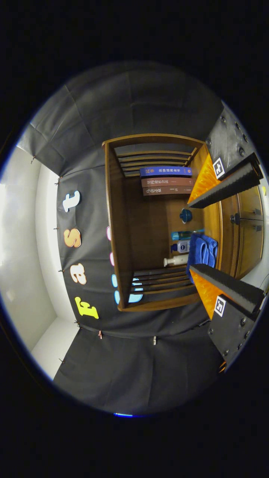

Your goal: Pull open the drawer, take out the items inside it, and place them on the countertop above the cabinet.

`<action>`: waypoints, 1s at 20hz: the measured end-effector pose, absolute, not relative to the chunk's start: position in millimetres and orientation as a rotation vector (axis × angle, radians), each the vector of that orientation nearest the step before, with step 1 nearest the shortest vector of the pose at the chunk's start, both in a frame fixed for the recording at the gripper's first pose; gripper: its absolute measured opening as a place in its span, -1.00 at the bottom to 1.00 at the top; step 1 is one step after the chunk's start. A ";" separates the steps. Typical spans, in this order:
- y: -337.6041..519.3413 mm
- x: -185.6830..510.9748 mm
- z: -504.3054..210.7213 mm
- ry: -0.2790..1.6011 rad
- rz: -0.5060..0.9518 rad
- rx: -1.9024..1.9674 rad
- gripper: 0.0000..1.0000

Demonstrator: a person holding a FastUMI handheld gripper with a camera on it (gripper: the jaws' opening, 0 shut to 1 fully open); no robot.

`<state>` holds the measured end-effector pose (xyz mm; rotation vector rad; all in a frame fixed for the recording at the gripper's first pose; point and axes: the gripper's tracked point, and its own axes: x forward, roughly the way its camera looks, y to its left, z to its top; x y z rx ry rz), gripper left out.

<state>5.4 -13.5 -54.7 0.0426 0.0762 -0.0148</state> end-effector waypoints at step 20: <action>-58.8 70.1 -301.8 0.465 -0.111 0.088 0.92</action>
